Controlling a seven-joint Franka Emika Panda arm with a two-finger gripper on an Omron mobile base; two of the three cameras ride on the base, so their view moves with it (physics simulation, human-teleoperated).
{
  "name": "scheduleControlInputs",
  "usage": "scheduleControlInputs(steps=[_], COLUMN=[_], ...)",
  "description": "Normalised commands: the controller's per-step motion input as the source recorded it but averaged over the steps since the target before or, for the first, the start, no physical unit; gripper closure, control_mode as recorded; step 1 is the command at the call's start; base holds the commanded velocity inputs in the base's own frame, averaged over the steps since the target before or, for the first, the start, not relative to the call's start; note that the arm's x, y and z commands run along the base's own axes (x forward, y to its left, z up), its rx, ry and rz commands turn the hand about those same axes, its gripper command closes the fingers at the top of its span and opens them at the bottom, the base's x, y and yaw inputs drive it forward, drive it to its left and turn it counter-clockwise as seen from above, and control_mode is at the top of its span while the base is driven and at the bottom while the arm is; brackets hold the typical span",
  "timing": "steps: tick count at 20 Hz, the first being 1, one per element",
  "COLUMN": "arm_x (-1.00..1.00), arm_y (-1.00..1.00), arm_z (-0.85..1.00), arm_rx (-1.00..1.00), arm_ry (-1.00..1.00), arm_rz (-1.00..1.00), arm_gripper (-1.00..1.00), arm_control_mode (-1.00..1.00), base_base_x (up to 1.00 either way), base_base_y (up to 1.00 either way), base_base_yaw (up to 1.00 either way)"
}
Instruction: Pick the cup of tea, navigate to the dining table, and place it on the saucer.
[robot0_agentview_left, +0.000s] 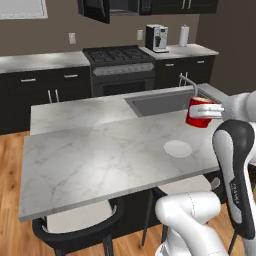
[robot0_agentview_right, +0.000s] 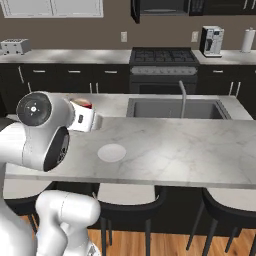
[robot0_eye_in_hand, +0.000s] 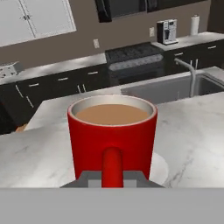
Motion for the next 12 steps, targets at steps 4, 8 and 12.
scheduleControlInputs(steps=[4, 8, 12], arm_x=[0.43, 0.27, 0.08], arm_y=[-0.5, -0.36, -0.23], arm_z=[-0.29, -0.18, -0.39], arm_rx=[0.0, 0.0, 0.0], arm_ry=[0.18, 0.12, 0.01], arm_rz=[0.66, 0.67, 0.62], arm_gripper=[1.0, 1.0, 1.0], arm_control_mode=[-1.0, -1.0, -1.0], base_base_x=[0.0, 0.0, 0.0], base_base_y=[0.0, 0.0, 0.0], base_base_yaw=[0.0, 0.0, 0.0])
